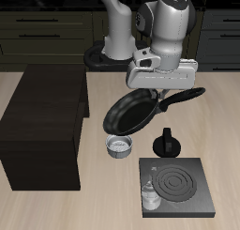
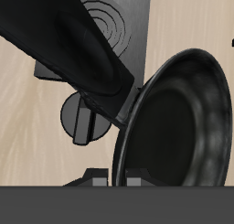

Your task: Place the frypan on the stove

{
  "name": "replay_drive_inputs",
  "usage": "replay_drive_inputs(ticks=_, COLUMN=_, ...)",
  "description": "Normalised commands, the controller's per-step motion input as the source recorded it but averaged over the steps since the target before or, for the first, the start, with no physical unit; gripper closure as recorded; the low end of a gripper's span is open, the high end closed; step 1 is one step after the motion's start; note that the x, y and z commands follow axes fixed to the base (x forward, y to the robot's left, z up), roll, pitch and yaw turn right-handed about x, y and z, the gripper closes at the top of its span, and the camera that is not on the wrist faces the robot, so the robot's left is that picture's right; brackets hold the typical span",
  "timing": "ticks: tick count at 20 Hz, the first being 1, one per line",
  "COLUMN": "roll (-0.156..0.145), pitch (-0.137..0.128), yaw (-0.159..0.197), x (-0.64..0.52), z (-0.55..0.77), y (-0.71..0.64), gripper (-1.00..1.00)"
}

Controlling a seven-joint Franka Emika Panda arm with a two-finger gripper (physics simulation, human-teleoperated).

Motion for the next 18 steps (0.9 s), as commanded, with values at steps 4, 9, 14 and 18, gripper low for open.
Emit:
replay_drive_inputs(ticks=4, roll=0.013, pitch=-0.008, yaw=0.013, x=0.20, z=0.04, y=0.14, gripper=1.00)
replay_drive_inputs(ticks=9, roll=-0.009, pitch=0.003, yaw=-0.001, x=0.38, z=0.02, y=0.20, gripper=1.00)
replay_drive_inputs(ticks=14, roll=-0.013, pitch=-0.012, yaw=-0.004, x=0.27, z=0.04, y=0.14, gripper=1.00)
replay_drive_inputs(ticks=18, roll=-0.029, pitch=-0.002, yaw=-0.007, x=0.33, z=0.03, y=0.14, gripper=1.00)
